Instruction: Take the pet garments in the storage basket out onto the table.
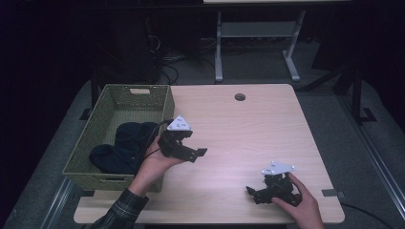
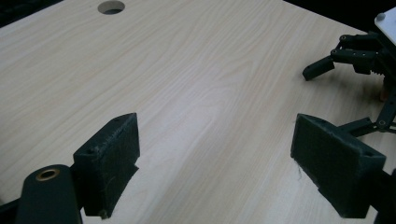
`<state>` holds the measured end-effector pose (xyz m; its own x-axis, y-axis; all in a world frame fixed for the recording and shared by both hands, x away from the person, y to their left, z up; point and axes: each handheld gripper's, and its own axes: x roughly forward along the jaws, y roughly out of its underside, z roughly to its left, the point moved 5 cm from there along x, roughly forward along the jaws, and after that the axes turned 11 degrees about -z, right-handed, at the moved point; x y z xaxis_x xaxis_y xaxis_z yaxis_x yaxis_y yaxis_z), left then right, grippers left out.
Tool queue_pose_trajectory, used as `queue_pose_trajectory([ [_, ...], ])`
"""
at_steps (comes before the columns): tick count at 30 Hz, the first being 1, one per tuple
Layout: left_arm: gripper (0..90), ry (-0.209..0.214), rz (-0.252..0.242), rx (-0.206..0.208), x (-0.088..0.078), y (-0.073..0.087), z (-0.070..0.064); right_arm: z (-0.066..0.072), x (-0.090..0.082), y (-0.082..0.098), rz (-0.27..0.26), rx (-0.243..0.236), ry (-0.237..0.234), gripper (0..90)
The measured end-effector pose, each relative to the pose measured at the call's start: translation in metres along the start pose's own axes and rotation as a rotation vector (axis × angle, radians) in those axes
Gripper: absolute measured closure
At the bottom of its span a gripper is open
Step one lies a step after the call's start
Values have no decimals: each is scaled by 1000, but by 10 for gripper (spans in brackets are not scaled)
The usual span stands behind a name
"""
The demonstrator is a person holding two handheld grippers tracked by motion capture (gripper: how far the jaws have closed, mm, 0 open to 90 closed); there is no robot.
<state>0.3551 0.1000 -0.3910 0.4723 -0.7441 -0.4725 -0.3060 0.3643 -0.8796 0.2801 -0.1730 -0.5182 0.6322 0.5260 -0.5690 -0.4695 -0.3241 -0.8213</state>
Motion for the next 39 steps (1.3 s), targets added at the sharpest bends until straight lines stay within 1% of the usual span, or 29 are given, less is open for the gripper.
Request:
queue_pose_trajectory([
  [1,151,0,-3,-11,-1,-1,0,0,0,0,0,0,0,0],
  [4,150,-7,-2,-7,-6,-1,3,0,0,0,1,-1,-1,0],
  [9,134,-27,-15,-30,-13,-2,9,0,0,0,1,-1,-1,0],
  [10,132,-31,-13,-25,-15,-2,11,0,0,0,1,-2,-1,0],
  [13,128,-44,-22,-34,-19,-3,14,0,0,0,1,-1,-1,0],
  [15,128,-45,-26,-38,-23,-3,15,0,0,0,1,-1,0,0],
  [17,128,-44,-17,-34,-26,-3,17,0,0,0,1,-1,-1,0],
  [19,128,-46,-19,-42,-29,-3,19,0,0,0,1,-1,-1,0],
  [20,128,-47,-16,-35,-31,-3,21,0,0,0,1,-1,0,0],
  [21,128,-50,-21,-45,-32,-3,22,0,0,0,1,-1,0,0],
  [23,128,-53,-17,-42,-37,-2,26,0,0,0,1,-1,0,0],
  [24,128,-57,-23,-49,-38,-2,27,0,0,0,1,-2,-1,0],
  [25,128,-58,-19,-48,-39,-1,29,0,0,0,1,-1,0,0],
  [28,132,-78,-26,-40,-45,0,35,0,0,0,1,-2,-1,0],
  [29,132,-85,-28,-50,-46,0,37,0,0,0,1,-2,0,0],
  [31,132,-98,-25,-50,-50,1,42,0,0,0,1,-1,0,0],
  [35,132,-117,-33,-63,-58,3,49,0,0,0,1,-1,0,0],
  [39,132,-128,-34,-65,-65,4,55,0,0,0,1,-1,0,0],
])
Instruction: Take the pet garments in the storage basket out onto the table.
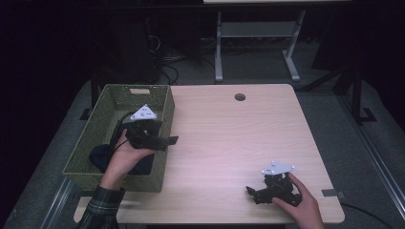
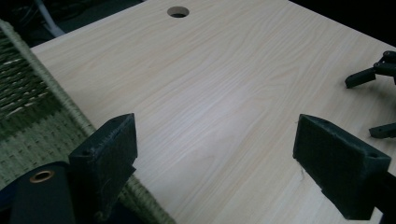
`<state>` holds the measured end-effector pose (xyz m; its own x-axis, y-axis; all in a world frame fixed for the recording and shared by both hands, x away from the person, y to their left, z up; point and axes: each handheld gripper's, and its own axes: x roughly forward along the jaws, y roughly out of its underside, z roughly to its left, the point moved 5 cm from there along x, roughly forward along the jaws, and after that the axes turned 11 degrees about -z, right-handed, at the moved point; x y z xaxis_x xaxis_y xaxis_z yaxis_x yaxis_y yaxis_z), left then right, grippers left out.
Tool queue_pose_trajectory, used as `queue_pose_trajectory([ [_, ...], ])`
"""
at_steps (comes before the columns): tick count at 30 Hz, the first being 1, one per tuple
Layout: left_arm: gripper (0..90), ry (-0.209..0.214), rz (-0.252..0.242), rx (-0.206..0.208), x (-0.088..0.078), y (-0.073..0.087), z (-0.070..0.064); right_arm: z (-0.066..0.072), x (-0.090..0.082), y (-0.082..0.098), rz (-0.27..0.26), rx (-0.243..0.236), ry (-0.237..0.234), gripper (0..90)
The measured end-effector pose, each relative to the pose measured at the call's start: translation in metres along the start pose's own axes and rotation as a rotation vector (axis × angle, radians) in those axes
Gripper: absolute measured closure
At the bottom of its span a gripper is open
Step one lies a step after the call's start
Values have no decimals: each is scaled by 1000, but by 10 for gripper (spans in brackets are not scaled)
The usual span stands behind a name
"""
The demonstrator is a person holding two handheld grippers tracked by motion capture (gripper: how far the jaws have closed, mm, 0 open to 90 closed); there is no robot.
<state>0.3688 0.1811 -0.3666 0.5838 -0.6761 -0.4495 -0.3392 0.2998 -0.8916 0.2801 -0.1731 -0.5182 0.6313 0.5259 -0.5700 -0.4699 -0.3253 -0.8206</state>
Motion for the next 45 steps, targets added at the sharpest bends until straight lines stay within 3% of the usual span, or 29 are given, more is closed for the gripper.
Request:
queue_pose_trajectory([
  [10,132,-33,-7,-28,-16,4,17,0,0,0,0,0,0,0],
  [23,132,-109,12,-26,-32,16,41,0,0,0,1,0,0,0],
  [39,132,-180,80,-64,-38,47,70,0,0,0,0,0,0,0],
  [45,132,-194,85,-73,-39,57,78,0,0,0,1,1,0,0],
])
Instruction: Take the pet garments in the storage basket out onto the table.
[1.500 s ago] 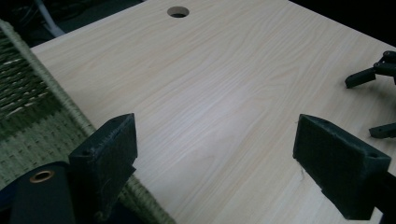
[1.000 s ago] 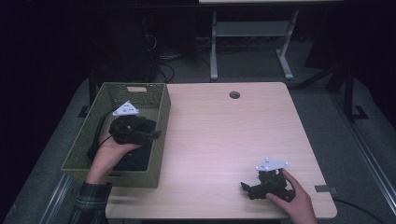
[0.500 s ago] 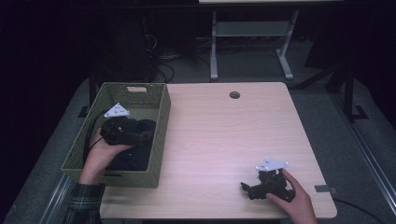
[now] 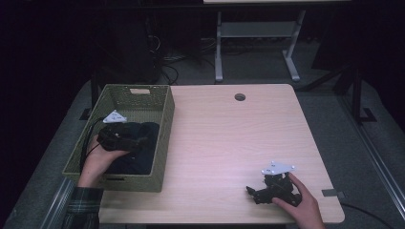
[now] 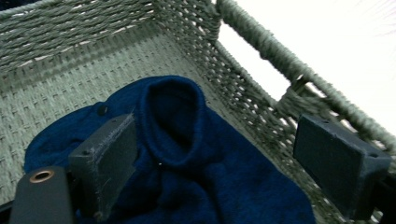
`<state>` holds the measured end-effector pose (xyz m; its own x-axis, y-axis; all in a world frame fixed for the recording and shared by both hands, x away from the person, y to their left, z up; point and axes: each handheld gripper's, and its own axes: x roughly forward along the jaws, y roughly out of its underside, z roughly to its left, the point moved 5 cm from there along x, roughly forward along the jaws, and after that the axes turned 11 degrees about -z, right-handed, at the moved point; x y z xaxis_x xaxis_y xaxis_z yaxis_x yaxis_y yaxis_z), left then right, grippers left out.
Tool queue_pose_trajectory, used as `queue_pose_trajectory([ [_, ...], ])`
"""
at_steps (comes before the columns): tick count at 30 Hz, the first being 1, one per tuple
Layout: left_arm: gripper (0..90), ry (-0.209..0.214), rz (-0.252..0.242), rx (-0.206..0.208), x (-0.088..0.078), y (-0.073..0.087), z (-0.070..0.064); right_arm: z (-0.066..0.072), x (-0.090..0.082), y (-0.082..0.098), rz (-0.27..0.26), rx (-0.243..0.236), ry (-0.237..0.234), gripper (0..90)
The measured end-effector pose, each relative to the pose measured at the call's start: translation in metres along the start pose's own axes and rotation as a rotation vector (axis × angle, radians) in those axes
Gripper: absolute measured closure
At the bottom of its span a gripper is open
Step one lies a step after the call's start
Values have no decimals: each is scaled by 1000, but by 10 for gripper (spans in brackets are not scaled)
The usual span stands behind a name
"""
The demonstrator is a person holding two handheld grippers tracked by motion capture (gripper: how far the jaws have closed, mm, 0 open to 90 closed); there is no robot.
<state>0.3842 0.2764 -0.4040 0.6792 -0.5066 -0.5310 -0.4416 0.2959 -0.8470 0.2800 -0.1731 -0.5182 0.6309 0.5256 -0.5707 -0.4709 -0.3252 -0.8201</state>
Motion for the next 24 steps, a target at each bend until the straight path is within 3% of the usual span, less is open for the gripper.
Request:
queue_pose_trajectory([
  [14,136,-14,90,-7,12,25,9,0,0,0,0,0,0,0],
  [19,138,-4,140,-2,16,30,7,0,0,0,0,0,0,0],
  [24,139,19,224,11,22,38,3,0,0,0,0,0,0,0],
])
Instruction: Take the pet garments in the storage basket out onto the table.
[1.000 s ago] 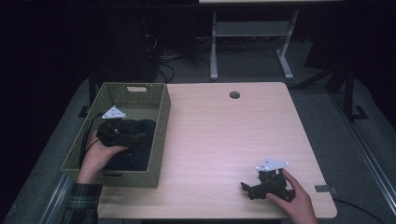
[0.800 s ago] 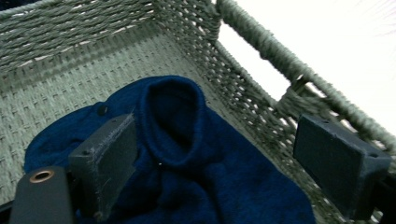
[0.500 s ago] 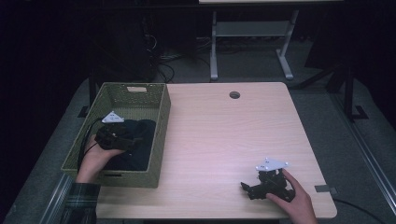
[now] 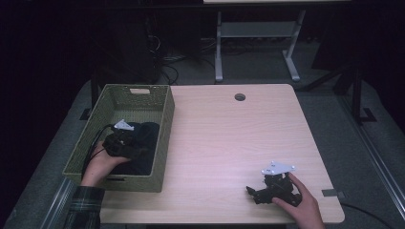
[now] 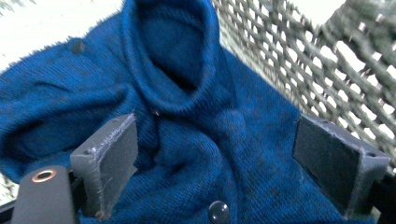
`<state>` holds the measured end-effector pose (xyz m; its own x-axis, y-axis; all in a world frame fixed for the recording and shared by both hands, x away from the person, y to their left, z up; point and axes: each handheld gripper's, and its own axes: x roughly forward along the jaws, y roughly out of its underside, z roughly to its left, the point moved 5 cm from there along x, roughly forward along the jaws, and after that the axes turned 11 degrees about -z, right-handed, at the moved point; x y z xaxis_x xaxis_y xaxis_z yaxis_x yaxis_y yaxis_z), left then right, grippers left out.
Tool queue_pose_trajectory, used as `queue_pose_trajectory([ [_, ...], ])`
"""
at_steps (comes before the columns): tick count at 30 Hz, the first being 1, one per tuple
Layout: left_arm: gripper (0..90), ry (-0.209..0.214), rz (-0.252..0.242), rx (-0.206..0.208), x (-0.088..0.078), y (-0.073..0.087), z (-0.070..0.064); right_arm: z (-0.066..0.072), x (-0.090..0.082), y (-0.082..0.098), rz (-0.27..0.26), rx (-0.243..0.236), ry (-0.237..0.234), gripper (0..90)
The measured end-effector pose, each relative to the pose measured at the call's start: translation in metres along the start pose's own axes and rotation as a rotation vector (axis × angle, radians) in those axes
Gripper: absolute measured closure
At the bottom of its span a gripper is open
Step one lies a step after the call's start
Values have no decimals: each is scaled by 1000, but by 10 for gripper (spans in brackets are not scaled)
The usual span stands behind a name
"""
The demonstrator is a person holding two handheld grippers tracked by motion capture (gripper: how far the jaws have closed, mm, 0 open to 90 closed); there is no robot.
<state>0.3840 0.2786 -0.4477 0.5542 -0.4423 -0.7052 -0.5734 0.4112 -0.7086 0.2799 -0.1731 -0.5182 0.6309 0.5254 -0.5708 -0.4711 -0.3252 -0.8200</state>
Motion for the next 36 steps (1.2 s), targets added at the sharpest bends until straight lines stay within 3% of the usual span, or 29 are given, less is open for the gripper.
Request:
queue_pose_trajectory([
  [12,140,26,114,7,15,8,-5,0,0,0,0,0,0,0],
  [17,140,15,145,18,21,11,-6,0,0,0,0,0,0,0],
  [30,162,-20,244,-26,30,18,-6,0,0,0,0,0,0,0],
  [33,294,-32,265,-32,26,17,-5,0,0,0,0,-1,-1,0],
  [35,481,-48,272,-49,24,15,-2,0,0,0,0,-2,-1,0],
  [36,506,-47,274,-48,23,15,-2,0,0,0,0,-2,-1,0],
])
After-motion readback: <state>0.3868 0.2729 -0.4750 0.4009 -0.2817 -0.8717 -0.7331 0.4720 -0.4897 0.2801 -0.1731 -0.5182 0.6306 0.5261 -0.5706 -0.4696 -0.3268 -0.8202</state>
